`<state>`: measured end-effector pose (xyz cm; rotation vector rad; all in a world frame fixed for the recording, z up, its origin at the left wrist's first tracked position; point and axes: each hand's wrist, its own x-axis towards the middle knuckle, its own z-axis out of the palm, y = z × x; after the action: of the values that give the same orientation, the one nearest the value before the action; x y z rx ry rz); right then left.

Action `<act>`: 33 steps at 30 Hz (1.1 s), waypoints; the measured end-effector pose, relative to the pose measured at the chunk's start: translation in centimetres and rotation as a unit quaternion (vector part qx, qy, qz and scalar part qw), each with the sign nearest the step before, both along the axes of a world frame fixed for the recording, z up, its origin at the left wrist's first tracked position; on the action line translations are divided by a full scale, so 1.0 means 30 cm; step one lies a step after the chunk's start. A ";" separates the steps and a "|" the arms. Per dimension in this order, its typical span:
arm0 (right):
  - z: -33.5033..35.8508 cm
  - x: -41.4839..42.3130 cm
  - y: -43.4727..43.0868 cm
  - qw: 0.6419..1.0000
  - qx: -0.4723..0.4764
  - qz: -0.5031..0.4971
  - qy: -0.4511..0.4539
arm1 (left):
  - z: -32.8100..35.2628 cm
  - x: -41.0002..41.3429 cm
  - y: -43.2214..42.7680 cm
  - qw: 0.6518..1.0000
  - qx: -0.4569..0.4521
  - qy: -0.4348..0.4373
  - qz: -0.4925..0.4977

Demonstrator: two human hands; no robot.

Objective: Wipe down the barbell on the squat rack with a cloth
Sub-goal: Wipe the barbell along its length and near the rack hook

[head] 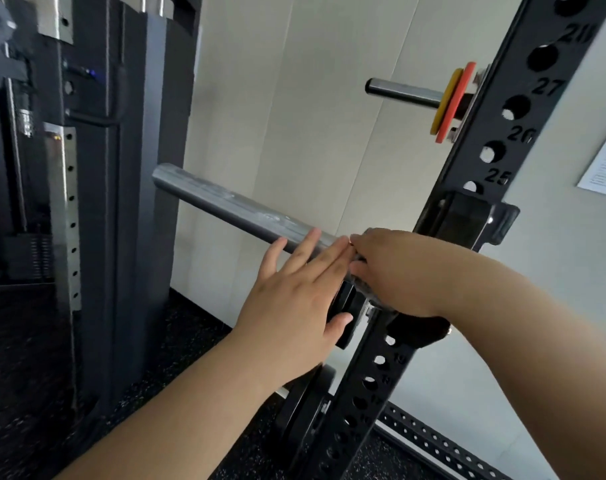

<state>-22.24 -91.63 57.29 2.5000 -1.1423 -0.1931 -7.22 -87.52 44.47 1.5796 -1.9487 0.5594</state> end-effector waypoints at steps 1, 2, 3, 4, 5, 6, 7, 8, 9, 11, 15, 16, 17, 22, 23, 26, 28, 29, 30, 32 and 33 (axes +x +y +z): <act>0.014 0.012 0.003 1.000 0.023 -0.007 0.012 | 0.003 0.004 -0.004 1.000 0.002 0.005 -0.004; 0.032 0.015 0.007 0.999 0.046 -0.017 0.007 | 0.005 0.008 -0.007 1.000 0.003 0.007 -0.006; 0.045 0.009 0.008 0.998 0.058 -0.023 -0.006 | 0.008 0.012 -0.008 1.000 0.003 0.006 -0.009; 0.054 -0.007 0.011 0.998 0.053 -0.026 -0.016 | 0.010 0.017 -0.008 1.000 -0.001 0.004 -0.012; 0.065 -0.019 0.019 0.999 0.040 -0.034 -0.009 | 0.012 0.022 -0.009 1.000 -0.005 0.001 -0.015; 0.069 -0.030 0.022 0.999 0.017 -0.040 0.000 | 0.011 0.030 -0.012 1.000 -0.010 -0.001 -0.018; 0.074 -0.030 0.026 0.999 -0.007 -0.043 0.006 | 0.010 0.036 -0.016 1.000 -0.015 -0.002 -0.021; 0.074 -0.023 0.022 0.999 -0.019 -0.046 0.002 | 0.008 0.042 -0.019 1.000 -0.018 -0.001 -0.025; 0.071 -0.010 0.011 0.999 -0.015 -0.041 -0.015 | 0.007 0.043 -0.023 0.999 -0.020 0.002 -0.031; 0.057 0.024 -0.013 0.997 0.037 -0.012 -0.069 | 0.009 0.044 -0.030 0.998 -0.024 0.032 -0.052; 0.030 0.043 -0.037 0.995 0.070 -0.017 -0.069 | -0.010 0.068 -0.015 0.988 -0.086 0.112 -0.057; 0.036 0.032 -0.033 0.997 0.051 -0.031 -0.056 | -0.024 0.082 -0.008 0.987 -0.104 0.117 -0.043; 0.045 0.017 -0.032 0.997 0.036 -0.045 -0.049 | -0.040 0.096 0.000 0.985 -0.114 0.123 -0.028; 0.037 0.056 -0.048 0.996 0.053 -0.048 -0.044 | -0.096 0.113 0.010 0.991 -0.072 0.102 0.041; 0.025 0.080 -0.061 0.997 0.063 -0.031 -0.043 | -0.102 0.103 0.006 0.993 -0.056 0.093 0.050; 0.018 0.123 -0.097 0.996 0.076 -0.002 -0.039 | -0.097 0.081 -0.002 0.993 -0.042 0.092 0.067; 0.045 0.101 -0.109 0.998 0.056 0.006 -0.014 | -0.084 0.077 0.002 0.993 -0.040 0.087 0.070; 0.059 0.081 -0.108 0.999 0.040 0.008 0.000 | -0.078 0.078 0.005 0.994 -0.037 0.082 0.069; 0.069 0.064 -0.105 1.000 0.023 0.009 0.012 | -0.075 0.082 0.008 0.994 -0.033 0.079 0.067; 0.071 0.052 -0.090 1.000 0.019 0.009 0.020 | -0.072 0.091 0.012 0.994 -0.027 0.082 0.062; 0.064 0.056 -0.083 0.999 0.036 0.011 0.013 | -0.071 0.094 0.013 0.994 -0.025 0.090 0.058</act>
<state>-20.55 -94.14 59.20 2.5642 -1.1168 -0.2648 -4.38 -87.13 42.34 1.6588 -1.7072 0.4903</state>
